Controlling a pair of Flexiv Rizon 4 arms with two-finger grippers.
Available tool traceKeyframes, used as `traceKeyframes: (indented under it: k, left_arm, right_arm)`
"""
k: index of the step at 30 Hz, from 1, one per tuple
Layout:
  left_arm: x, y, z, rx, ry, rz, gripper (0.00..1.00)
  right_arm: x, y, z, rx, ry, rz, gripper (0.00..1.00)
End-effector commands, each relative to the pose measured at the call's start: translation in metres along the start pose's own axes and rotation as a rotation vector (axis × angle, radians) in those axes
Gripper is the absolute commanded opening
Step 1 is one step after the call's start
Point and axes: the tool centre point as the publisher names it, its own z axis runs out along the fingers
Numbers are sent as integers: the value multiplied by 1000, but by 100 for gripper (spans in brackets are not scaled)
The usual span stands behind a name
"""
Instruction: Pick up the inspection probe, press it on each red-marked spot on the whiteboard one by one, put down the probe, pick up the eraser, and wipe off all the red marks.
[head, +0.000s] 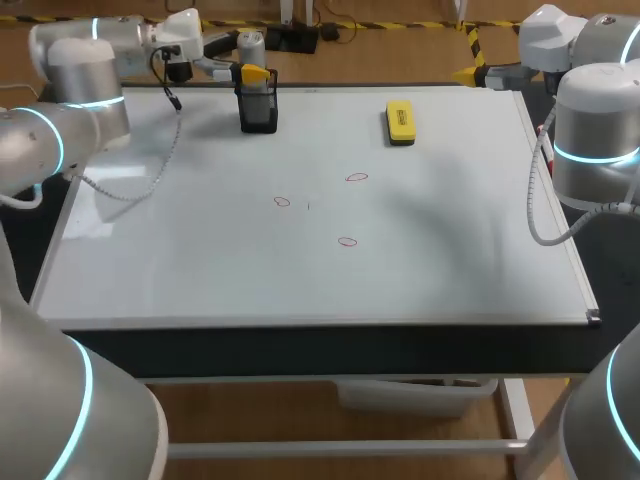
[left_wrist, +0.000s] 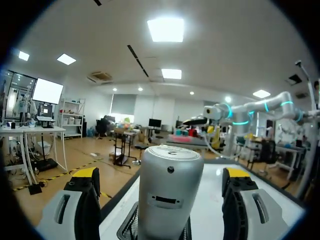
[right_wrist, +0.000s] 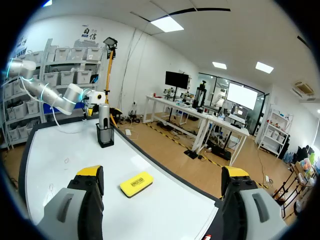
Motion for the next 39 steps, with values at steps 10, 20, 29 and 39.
traceKeyframes:
  k: [10, 20, 29, 39]
  left_arm:
    - [-7, 0, 7, -46, 149, 19, 100]
    - [-8, 3, 2, -58, 118, 15, 100]
    - [-7, 6, 0, -62, 115, 16, 31]
    - [1, 4, -3, -59, 134, 29, 0]
  right_arm:
    - [0, 0, 0, 0, 1, 0, 100]
    - [0, 0, 0, 0, 1, 0, 100]
    - [0, 0, 0, 0, 1, 0, 100]
    - [0, 0, 0, 0, 1, 0, 100]
